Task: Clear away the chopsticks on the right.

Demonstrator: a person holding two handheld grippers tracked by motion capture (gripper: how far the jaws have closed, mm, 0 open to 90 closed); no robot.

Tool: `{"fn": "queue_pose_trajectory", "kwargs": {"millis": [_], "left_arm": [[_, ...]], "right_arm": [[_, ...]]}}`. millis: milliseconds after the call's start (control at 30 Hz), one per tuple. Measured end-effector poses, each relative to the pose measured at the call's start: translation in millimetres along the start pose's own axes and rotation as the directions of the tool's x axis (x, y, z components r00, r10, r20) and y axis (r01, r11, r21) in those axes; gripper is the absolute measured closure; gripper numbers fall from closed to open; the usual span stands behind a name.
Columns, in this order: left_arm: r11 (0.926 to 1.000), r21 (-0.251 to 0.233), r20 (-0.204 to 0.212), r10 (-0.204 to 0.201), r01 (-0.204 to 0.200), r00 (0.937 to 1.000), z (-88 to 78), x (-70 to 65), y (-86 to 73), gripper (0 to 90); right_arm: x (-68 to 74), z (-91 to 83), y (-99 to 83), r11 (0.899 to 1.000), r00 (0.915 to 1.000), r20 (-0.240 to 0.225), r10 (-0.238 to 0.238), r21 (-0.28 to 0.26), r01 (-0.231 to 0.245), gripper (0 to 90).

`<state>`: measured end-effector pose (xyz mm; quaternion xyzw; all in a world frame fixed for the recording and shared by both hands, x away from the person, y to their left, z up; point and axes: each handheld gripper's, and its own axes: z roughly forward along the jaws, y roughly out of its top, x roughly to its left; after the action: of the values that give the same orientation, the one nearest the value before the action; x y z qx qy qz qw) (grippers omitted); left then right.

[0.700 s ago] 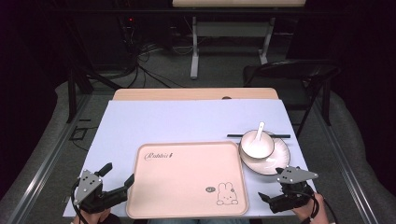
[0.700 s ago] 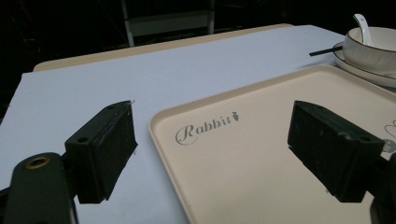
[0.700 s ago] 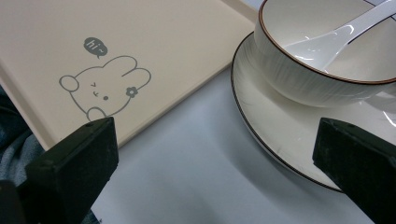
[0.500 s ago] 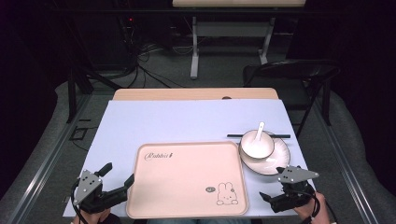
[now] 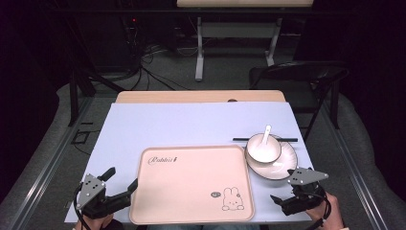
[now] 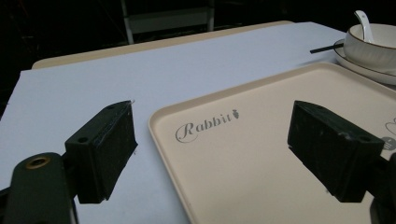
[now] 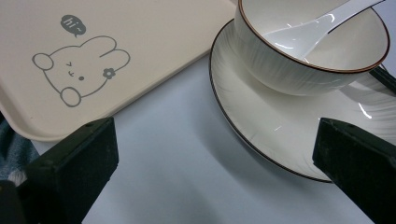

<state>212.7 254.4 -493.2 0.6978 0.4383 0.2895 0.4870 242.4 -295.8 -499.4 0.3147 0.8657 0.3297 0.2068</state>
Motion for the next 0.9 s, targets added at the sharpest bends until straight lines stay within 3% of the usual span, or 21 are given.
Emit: {"fn": "queue_pose_trajectory", "kwargs": {"millis": [400,533,600,900], "left_arm": [[1.0000,0.004,-0.003,0.001,-0.001,1.0000,1.3,-0.8,0.1,15.4],[1.0000,0.004,-0.003,0.002,-0.002,1.0000,1.1,-0.8,0.1,15.4],[1.0000,0.005,-0.004,0.002,-0.002,1.0000,1.3,-1.0,0.1,15.3],[0.9999,0.010,-0.008,0.003,-0.003,1.0000,1.7,-1.1,0.4,15.4]], "right_arm": [[-11.7,-4.4,4.9,0.997,0.9990,0.013,-0.042,0.073,0.041,0.0],[-20.6,-7.7,10.9,0.992,0.9969,0.031,-0.073,0.108,0.069,0.0],[-24.9,-10.6,14.1,0.992,0.9955,0.043,-0.085,0.097,0.080,0.0],[-47.8,-15.2,29.7,0.985,0.9921,0.044,-0.117,0.133,0.110,0.0]]}}
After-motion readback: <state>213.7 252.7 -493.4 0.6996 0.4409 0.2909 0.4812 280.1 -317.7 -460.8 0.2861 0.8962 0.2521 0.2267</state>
